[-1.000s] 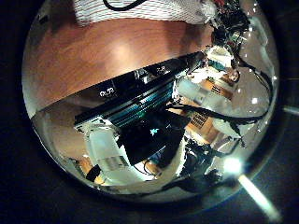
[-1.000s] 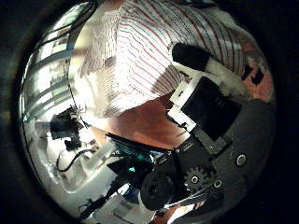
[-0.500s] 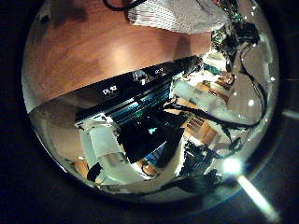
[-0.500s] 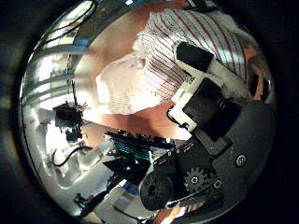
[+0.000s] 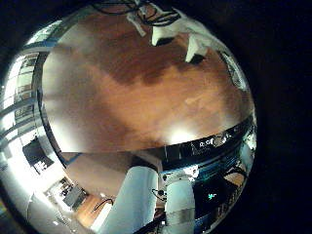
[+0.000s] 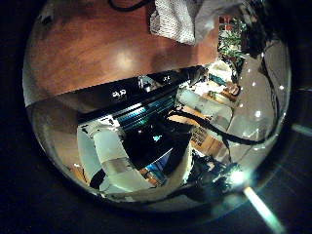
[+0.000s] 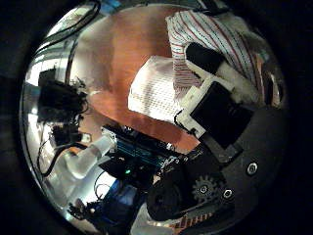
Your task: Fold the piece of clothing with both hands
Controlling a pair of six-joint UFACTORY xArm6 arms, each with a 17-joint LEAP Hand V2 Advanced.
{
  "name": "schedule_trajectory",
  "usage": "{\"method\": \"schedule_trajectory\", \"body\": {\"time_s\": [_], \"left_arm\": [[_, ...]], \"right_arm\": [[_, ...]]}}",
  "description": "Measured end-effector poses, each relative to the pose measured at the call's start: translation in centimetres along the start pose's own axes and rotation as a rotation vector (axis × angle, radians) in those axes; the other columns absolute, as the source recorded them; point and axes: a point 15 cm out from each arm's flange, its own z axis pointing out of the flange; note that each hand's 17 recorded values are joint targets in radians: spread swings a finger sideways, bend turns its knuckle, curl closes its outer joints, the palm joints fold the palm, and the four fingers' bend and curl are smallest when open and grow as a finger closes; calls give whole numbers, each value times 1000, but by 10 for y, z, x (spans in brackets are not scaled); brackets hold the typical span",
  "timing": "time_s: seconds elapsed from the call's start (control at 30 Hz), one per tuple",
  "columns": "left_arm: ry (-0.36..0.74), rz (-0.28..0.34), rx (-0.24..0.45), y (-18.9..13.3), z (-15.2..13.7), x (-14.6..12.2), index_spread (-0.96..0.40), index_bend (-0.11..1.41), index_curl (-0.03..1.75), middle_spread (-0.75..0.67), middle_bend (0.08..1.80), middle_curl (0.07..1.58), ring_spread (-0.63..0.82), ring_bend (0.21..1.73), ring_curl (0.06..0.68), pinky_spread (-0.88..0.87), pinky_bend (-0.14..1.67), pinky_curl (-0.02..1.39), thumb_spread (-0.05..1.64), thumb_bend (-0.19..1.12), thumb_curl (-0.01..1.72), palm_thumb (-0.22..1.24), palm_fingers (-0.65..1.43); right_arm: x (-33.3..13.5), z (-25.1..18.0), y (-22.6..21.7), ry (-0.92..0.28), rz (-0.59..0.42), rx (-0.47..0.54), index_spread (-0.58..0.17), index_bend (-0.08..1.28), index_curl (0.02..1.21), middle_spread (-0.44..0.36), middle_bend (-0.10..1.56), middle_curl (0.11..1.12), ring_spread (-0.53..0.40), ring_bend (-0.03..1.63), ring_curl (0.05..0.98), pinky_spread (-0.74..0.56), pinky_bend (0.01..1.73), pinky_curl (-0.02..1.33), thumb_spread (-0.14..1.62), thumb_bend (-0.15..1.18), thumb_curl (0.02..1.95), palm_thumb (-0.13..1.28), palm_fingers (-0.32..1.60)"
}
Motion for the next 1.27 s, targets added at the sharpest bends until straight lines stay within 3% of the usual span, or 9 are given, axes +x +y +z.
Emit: {"method": "schedule_trajectory", "body": {"time_s": [0.13,0.2,0.33,0.4,0.47,0.7,0.93,1.13,1.27], "left_arm": [[3,-17,15,13,-1,-2,27,180,366,271,177,302,332,666,227,418,379,333,1190,-13,218,11,111],[3,-28,25,17,-2,-5,27,181,367,267,180,303,332,664,226,417,378,332,1196,-14,219,12,113],[12,-44,30,18,-2,-6,27,185,371,267,178,302,329,660,224,416,375,331,1201,-15,221,13,117],[9,-49,28,18,-2,-6,27,186,373,264,179,303,327,657,223,416,371,329,1202,-15,222,13,122],[9,-54,33,19,-4,-5,27,185,374,262,178,303,327,655,222,412,369,329,1203,-14,221,18,123],[-18,-54,39,15,-21,20,17,187,381,258,174,299,326,654,221,409,367,328,1203,-14,223,27,137],[-44,-36,40,9,-58,51,4,190,389,246,175,298,320,653,220,408,365,326,1196,-16,226,26,157],[-54,-53,-22,24,-90,55,4,184,392,245,173,296,323,652,220,415,364,326,1197,-15,228,27,144],[-52,-63,5,33,-101,53,4,186,393,245,172,294,328,652,218,420,366,325,1199,-18,227,23,142]], "right_arm": [[-29,2,-14,12,-44,-18,-317,995,978,-153,1294,847,-228,1399,771,-172,1282,967,1068,-37,726,896,981],[-31,1,-14,3,-45,-12,-331,855,947,-162,1224,812,-232,1390,741,-210,1263,929,1089,-28,702,870,936],[-27,-4,-6,-40,-48,-6,-370,247,796,-194,902,716,-277,1444,705,-372,1403,862,1132,-19,658,841,366],[-28,-15,1,-71,-63,19,-394,155,702,-176,735,656,-275,1347,673,-370,1411,841,1146,-15,641,841,128],[-28,-23,14,-114,-72,37,-413,197,626,-154,622,590,-240,1211,607,-285,1290,806,1151,-12,627,851,-29],[16,-49,84,-311,-11,194,-400,216,532,-106,486,483,-137,1006,461,-36,1079,686,1139,-6,611,947,62],[97,-50,141,-318,114,294,-376,297,512,-77,481,451,-77,897,402,179,842,586,1244,-13,558,911,127],[98,-41,186,-318,125,236,-370,298,485,-111,453,422,-35,841,365,298,715,507,1315,-20,504,832,176],[82,-23,212,-337,111,162,-370,287,468,-89,454,414,-18,795,341,347,656,468,1338,-19,475,788,210]]}}
